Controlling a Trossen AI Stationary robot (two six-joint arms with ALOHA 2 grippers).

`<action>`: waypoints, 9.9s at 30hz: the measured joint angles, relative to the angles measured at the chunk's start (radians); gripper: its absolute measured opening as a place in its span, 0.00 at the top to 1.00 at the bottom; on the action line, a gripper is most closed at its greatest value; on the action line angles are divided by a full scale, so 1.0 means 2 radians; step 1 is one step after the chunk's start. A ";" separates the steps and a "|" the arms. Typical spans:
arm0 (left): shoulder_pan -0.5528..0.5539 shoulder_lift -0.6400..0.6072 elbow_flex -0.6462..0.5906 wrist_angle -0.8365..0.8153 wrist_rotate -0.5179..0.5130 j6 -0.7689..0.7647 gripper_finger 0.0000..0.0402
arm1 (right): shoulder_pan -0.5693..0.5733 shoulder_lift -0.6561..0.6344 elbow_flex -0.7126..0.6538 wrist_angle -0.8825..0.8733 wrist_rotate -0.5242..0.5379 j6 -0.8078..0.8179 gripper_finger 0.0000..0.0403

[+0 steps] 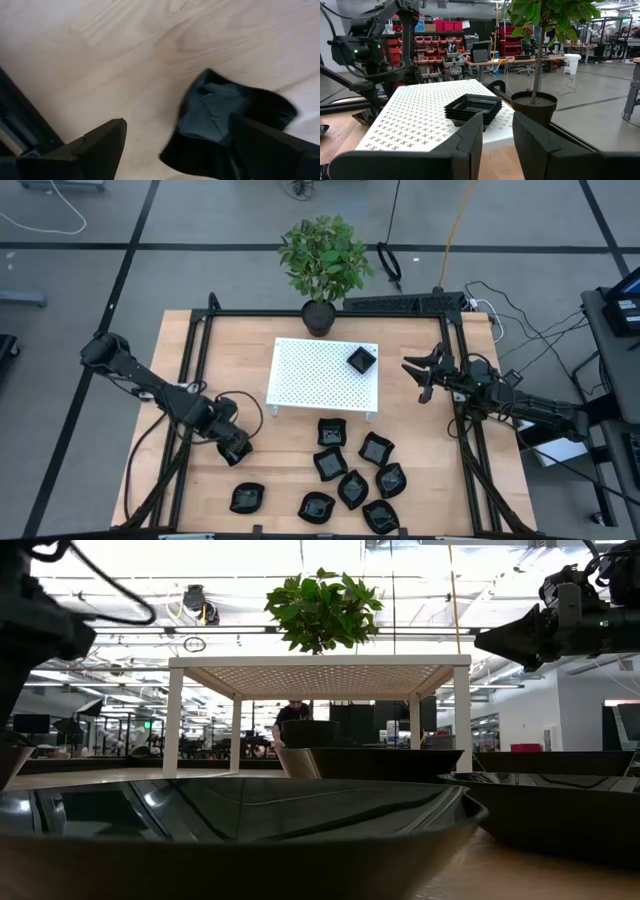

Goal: Pick & Place Mini shaped plates
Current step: Put the black distorted square plate on the shelf, then stack the black distorted square plate on top of the black distorted square plate on the shelf

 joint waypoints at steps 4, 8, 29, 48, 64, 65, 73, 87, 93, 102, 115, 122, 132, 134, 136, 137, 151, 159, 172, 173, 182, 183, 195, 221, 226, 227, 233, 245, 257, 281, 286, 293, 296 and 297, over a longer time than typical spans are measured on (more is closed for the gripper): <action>-0.014 0.000 -0.023 0.002 -0.001 -0.015 0.12 | 0.000 0.000 0.000 0.000 0.000 0.000 0.77; -0.022 0.000 -0.052 0.026 -0.002 -0.025 0.12 | 0.000 0.000 0.000 0.000 0.000 0.000 0.76; -0.026 0.000 -0.072 0.107 -0.021 -0.027 0.83 | 0.000 0.000 0.000 0.000 0.000 0.000 0.76; -0.026 -0.088 0.029 0.106 -0.125 0.053 0.99 | 0.000 0.000 0.000 0.000 0.000 0.000 0.76; 0.174 -0.058 0.261 0.074 -0.185 0.387 0.99 | 0.000 0.000 0.000 0.000 0.000 0.000 0.77; 0.201 -0.051 0.270 0.063 -0.175 0.404 1.00 | 0.000 0.000 0.000 0.000 0.000 0.000 0.77; 0.417 0.008 0.302 0.053 -0.098 0.497 0.98 | 0.000 0.000 0.000 0.000 0.000 0.000 0.76; 0.503 0.112 0.302 0.058 -0.020 0.539 0.99 | 0.000 0.000 0.000 0.000 0.000 0.000 0.77; 0.501 0.114 0.302 0.058 -0.020 0.544 0.95 | 0.000 0.000 0.000 0.000 0.000 0.000 0.76; 0.485 0.114 0.302 0.058 -0.016 0.566 0.95 | 0.000 0.000 0.000 0.000 0.000 0.000 0.76; 0.456 0.099 0.302 0.048 -0.016 0.604 0.58 | 0.000 0.000 0.000 0.000 0.000 0.000 0.76; 0.434 0.030 0.302 0.052 -0.001 0.599 0.49 | 0.000 0.000 0.000 0.000 0.000 0.000 0.76; 0.229 -0.009 0.302 0.212 0.039 0.608 0.56 | 0.000 0.000 0.000 0.003 0.000 0.000 0.76; 0.172 0.011 0.303 0.277 0.014 0.637 0.56 | 0.000 0.000 0.000 0.004 0.000 0.000 0.76; 0.120 0.040 0.302 0.335 -0.019 0.663 0.56 | 0.000 0.000 0.000 0.004 0.000 0.000 0.77; 0.102 0.056 0.302 0.365 -0.033 0.670 0.55 | 0.000 0.000 0.000 0.004 0.000 0.000 0.77; 0.083 0.335 0.464 0.218 -0.112 0.733 0.52 | 0.000 0.000 0.000 0.004 0.000 0.000 0.76; 0.084 0.396 0.464 0.231 -0.068 0.653 0.57 | 0.000 0.000 0.000 0.004 0.000 0.000 0.77; 0.051 0.410 0.464 0.116 -0.066 0.424 0.57 | 0.000 0.000 0.000 0.004 0.000 0.000 0.76; 0.053 0.410 0.462 0.119 -0.066 0.390 0.56 | 0.000 0.000 0.000 0.004 0.000 0.000 0.76; 0.057 0.410 0.441 0.123 -0.072 0.165 0.50 | 0.000 0.000 0.000 0.004 0.000 0.000 0.76; 0.056 0.410 0.438 0.122 -0.078 0.156 0.50 | 0.000 0.000 0.000 0.004 0.000 0.000 0.77; 0.048 0.410 0.411 0.140 -0.092 0.101 0.58 | 0.000 0.000 0.000 0.004 0.000 0.000 0.77; 0.048 0.418 0.408 0.161 -0.095 0.109 0.54 | 0.000 0.000 0.000 0.004 0.000 0.000 0.76; 0.048 0.418 0.401 0.160 -0.086 0.102 0.58 | 0.000 0.000 0.000 0.004 0.000 0.000 0.77; 0.048 0.418 0.399 0.160 -0.085 0.101 0.60 | 0.000 0.000 0.000 0.004 0.000 0.000 0.76; 0.049 0.418 0.395 0.173 -0.085 0.103 0.71 | 0.000 0.000 0.000 0.004 0.000 0.000 0.77; 0.049 0.418 0.395 0.174 -0.085 0.125 0.97 | 0.000 0.000 0.000 0.004 0.000 0.000 0.77; 0.049 0.418 0.395 0.169 -0.076 0.177 0.99 | 0.000 0.000 0.000 0.004 0.000 0.000 0.77; 0.011 0.286 0.394 0.162 -0.214 0.299 0.99 | 0.000 0.000 0.000 0.004 0.000 0.000 0.77; -0.014 0.221 0.394 0.160 -0.276 0.332 0.99 | 0.000 0.000 0.000 0.004 0.000 0.000 0.76; -0.027 0.148 0.394 0.158 -0.334 0.378 0.99 | 0.000 0.000 0.000 0.004 0.000 0.000 0.77; -0.022 0.122 0.394 0.155 -0.353 0.399 1.00 | 0.000 0.000 0.000 0.004 0.000 0.000 0.76; -0.017 0.115 0.394 0.153 -0.357 0.406 1.00 | 0.000 0.000 0.000 0.004 0.000 0.000 0.76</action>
